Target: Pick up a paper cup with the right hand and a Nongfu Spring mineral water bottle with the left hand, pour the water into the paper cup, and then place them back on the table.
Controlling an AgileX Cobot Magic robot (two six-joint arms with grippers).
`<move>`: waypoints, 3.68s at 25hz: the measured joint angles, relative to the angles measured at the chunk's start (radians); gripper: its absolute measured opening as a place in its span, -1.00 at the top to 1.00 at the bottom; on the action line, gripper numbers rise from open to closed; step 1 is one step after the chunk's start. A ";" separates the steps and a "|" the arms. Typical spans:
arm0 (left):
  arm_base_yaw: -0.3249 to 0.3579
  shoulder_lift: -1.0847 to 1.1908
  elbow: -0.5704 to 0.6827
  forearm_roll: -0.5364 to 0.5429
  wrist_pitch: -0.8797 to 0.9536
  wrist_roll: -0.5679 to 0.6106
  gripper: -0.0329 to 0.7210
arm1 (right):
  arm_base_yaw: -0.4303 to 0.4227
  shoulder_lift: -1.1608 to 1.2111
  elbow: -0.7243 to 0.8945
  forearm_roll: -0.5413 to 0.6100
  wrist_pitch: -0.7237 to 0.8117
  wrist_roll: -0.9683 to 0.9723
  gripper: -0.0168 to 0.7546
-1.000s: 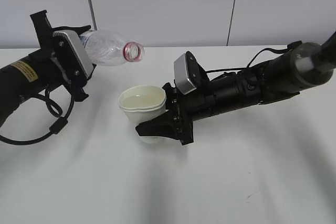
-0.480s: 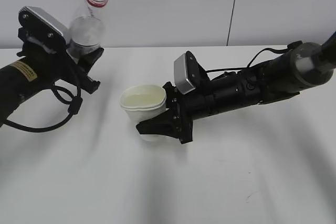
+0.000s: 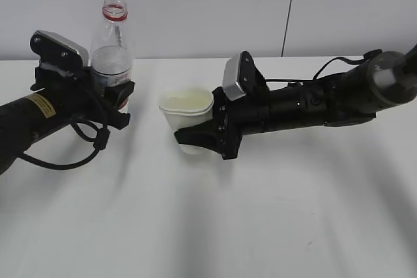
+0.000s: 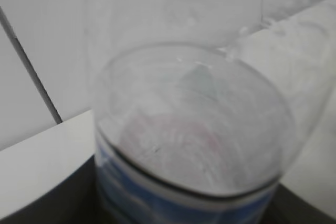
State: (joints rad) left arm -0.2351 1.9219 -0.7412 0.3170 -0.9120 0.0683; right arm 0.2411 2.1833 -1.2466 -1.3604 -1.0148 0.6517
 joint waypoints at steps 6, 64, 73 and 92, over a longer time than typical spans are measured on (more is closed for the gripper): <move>0.000 0.015 0.000 0.035 -0.040 -0.045 -0.15 | -0.074 0.000 0.000 0.028 0.002 -0.002 -0.24; -0.001 0.238 -0.007 0.212 -0.293 -0.275 -0.15 | -0.180 0.126 0.002 0.510 0.049 -0.333 -0.23; -0.001 0.239 -0.010 0.212 -0.293 -0.272 -0.15 | -0.180 0.198 0.002 0.565 -0.055 -0.363 -0.23; -0.001 0.239 -0.010 0.215 -0.294 -0.218 -0.15 | -0.180 0.222 0.002 0.555 -0.025 -0.400 -0.23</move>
State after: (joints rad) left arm -0.2365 2.1607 -0.7514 0.5321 -1.2056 -0.1500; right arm 0.0606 2.4053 -1.2448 -0.8058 -1.0401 0.2515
